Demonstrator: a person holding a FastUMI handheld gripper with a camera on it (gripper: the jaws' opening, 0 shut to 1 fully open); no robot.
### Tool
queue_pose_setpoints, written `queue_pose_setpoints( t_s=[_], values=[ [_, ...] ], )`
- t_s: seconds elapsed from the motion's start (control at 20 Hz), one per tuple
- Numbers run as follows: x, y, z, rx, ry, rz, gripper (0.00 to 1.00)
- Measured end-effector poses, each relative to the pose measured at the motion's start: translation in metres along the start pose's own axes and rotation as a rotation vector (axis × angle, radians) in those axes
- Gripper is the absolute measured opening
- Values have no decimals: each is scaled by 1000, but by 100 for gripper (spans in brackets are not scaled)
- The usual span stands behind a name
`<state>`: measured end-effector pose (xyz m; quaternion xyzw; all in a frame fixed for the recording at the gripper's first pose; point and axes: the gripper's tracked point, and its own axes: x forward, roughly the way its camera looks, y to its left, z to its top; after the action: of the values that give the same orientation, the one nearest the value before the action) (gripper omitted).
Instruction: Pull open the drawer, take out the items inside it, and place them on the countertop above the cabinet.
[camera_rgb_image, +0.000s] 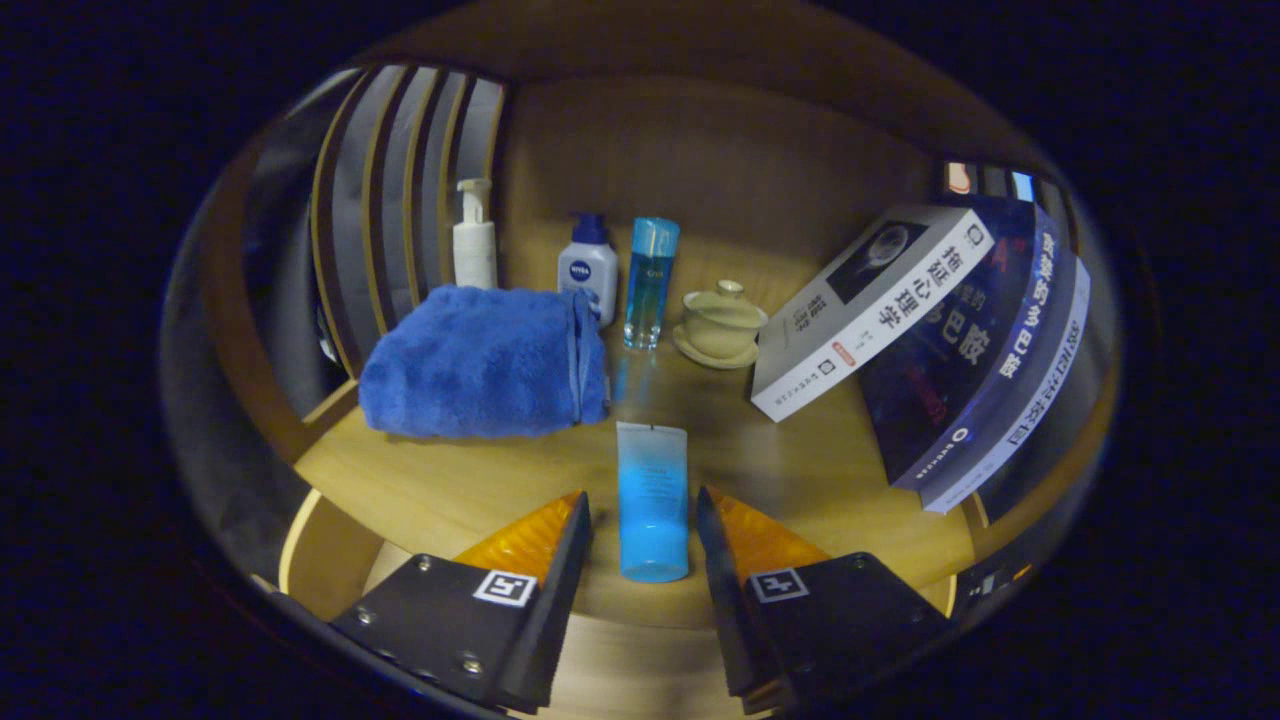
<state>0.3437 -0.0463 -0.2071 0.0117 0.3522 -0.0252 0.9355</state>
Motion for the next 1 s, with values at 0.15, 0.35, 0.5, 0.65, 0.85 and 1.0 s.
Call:
queue_pose_setpoints(
  t_s=[0.15,0.35,0.5,0.65,0.85,1.0],
  values=[
    [-27,3,16,-7,-99,17,64],
    [-77,14,28,-53,-224,70,64],
    [-122,25,27,-61,-305,115,64],
    [-167,30,22,-39,-415,132,64],
    [-215,37,-3,-45,-523,132,64],
    [-241,36,-28,-27,-570,115,65]
  ],
)
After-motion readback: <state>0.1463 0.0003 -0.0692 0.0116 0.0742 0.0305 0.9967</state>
